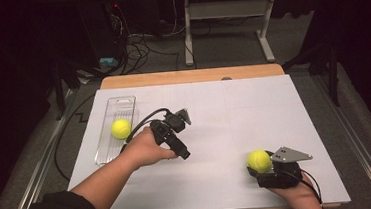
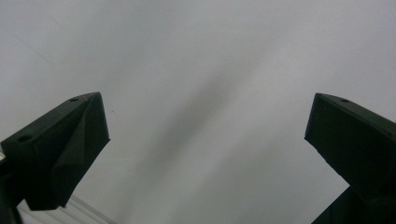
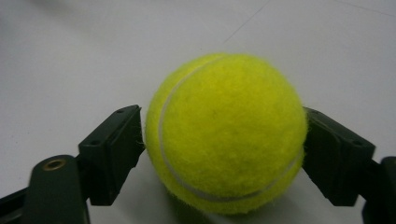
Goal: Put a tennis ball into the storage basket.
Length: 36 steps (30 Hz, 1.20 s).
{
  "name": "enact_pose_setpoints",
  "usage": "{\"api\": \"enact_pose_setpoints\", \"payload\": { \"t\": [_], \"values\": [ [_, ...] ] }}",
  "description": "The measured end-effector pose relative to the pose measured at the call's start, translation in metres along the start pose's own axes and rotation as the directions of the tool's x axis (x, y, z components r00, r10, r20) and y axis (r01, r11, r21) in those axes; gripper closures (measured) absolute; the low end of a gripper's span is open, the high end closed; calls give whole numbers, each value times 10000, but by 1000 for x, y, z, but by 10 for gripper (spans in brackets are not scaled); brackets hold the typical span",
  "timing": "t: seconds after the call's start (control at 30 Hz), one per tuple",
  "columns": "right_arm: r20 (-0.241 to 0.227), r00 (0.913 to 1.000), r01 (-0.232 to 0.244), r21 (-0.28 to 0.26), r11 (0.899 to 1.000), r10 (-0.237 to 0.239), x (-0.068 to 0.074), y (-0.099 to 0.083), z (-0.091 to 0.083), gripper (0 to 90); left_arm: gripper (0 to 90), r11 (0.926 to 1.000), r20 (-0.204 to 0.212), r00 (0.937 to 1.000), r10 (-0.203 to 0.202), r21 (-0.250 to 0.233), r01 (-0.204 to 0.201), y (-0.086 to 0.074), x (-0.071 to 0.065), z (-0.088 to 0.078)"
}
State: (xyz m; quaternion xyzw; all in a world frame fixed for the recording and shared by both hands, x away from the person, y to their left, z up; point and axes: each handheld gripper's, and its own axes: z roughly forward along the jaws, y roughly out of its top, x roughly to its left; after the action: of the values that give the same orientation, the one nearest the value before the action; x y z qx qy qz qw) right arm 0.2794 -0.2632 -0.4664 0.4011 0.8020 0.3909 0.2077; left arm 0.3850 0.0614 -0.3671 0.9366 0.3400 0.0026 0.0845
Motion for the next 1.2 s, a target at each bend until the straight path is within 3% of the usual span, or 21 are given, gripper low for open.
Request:
{"api": "enact_pose_setpoints", "payload": {
  "t": [0.13,0.33,0.73,1.2],
  "values": [
    [31,9999,-133,-12,9999,133,-2,0,-1,262,5,10000,14,10000,9,8,-9,0,1,-1],
    [145,9999,48,-166,9999,-46,0,1,-2,269,5,10000,16,10000,-9,-58,9,-1,1,-1],
    [265,9996,53,-1588,9873,-12,7,16,-9,269,4,9999,97,9999,-131,-48,131,-5,6,-2],
    [-62,9981,587,-2274,9720,-617,27,52,13,269,4,9995,169,9994,-291,-126,293,-8,9,-8]
  ]
}}
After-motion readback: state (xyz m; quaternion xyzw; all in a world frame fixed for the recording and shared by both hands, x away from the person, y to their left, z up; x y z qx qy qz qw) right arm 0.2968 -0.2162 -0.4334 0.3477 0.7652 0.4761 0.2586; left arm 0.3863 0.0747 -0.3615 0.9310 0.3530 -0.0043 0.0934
